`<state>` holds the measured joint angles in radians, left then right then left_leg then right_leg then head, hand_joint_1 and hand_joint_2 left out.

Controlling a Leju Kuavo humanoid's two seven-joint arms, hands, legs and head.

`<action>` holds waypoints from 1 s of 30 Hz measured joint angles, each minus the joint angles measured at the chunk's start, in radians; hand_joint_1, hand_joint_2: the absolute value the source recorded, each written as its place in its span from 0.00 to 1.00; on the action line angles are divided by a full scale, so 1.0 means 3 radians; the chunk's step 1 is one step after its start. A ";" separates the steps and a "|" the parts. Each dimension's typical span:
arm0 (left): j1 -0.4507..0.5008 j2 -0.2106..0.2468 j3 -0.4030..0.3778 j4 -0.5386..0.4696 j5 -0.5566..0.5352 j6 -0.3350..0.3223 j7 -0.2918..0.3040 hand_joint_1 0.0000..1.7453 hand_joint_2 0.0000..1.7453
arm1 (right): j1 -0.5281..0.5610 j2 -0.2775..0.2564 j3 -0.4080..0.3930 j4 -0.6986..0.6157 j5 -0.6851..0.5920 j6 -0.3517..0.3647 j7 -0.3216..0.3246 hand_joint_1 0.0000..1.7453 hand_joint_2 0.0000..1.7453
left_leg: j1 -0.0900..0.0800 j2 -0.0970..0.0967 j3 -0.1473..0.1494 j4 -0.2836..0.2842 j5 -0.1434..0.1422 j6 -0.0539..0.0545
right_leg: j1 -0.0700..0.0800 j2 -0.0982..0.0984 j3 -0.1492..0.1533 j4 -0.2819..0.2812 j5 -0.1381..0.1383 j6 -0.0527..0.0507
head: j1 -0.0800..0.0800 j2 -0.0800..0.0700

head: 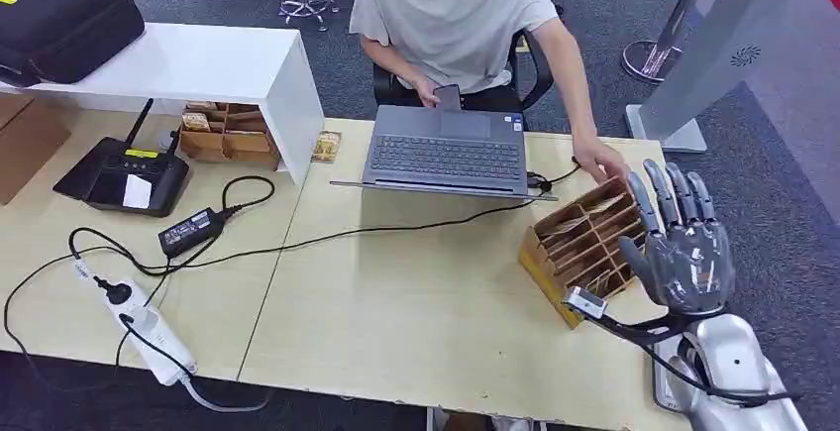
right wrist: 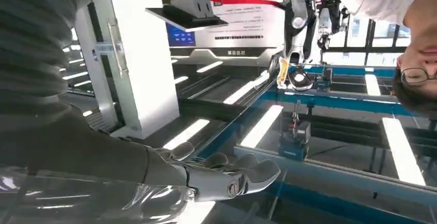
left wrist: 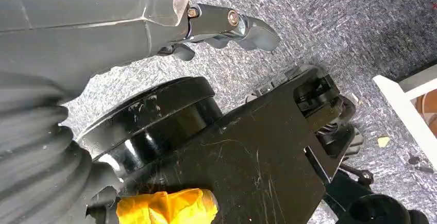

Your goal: Pass the card to the sensor for recognition and then transmit it.

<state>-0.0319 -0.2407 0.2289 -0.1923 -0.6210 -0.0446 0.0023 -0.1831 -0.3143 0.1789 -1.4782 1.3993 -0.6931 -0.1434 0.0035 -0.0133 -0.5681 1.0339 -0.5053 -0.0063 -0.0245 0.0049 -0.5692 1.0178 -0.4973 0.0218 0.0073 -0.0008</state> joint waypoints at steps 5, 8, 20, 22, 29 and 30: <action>0.0000 0.0000 0.0000 0.0000 -0.0003 0.0000 0.0000 0.00 1.00 | 0.0030 -0.0001 0.0000 -0.0034 -0.0019 0.0000 0.0003 0.00 1.00 | 0.0000 0.0000 0.0000 0.0000 0.0000 0.0000 | 0.0000 0.0000 0.0000 0.0000 0.0000 0.0000 | 0.0000 0.0000; 0.0000 0.0000 0.0000 0.0000 -0.0004 0.0000 -0.0001 0.00 1.00 | 0.0040 -0.0001 0.0000 -0.0034 -0.0020 0.0000 0.0003 0.00 1.00 | 0.0000 0.0000 0.0000 0.0000 0.0000 0.0000 | 0.0000 0.0000 0.0000 0.0000 0.0000 0.0000 | 0.0000 0.0000; 0.0000 0.0000 0.0000 0.0000 -0.0005 0.0000 -0.0001 0.00 1.00 | 0.0053 -0.0077 0.0039 0.0010 -0.0001 0.0005 0.0122 0.00 1.00 | 0.0000 0.0000 0.0000 0.0000 0.0000 0.0000 | 0.0000 0.0000 0.0000 0.0000 0.0000 0.0000 | 0.0000 0.0000; 0.0000 0.0000 0.0000 0.0000 -0.0005 0.0000 -0.0003 0.00 1.00 | 0.0050 -0.0173 0.0081 0.0062 -0.0085 0.0068 0.0164 0.00 1.00 | 0.0000 -0.0003 -0.0002 0.0000 0.0000 0.0000 | 0.0000 -0.0003 0.0000 0.0000 0.0000 0.0000 | 0.0000 0.0001; 0.0000 0.0001 0.0003 0.0000 -0.0001 0.0001 -0.0009 0.00 1.00 | -0.0062 -0.0600 0.0299 0.0178 -0.0509 0.0683 0.0085 0.00 1.00 | -0.0002 -0.0003 -0.0002 0.0002 0.0000 0.0000 | -0.0002 -0.0003 0.0001 -0.0001 0.0002 0.0003 | 0.0000 0.0000; 0.0000 0.0001 0.0004 0.0000 0.0000 0.0003 -0.0009 0.00 1.00 | -0.0081 -0.0633 0.0322 0.0187 -0.0528 0.0721 0.0081 0.00 1.00 | -0.0002 -0.0003 -0.0002 0.0002 0.0000 0.0000 | -0.0002 -0.0003 0.0000 -0.0001 0.0002 0.0003 | 0.0000 0.0000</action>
<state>-0.0318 -0.2403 0.2300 -0.1923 -0.6210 -0.0439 -0.0004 -0.2073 -0.5044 0.2755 -1.4221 1.2409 -0.4768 -0.1190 0.0028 -0.0141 -0.5688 1.0345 -0.5053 -0.0062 -0.0251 0.0039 -0.5691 1.0175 -0.4967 0.0228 0.0072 -0.0008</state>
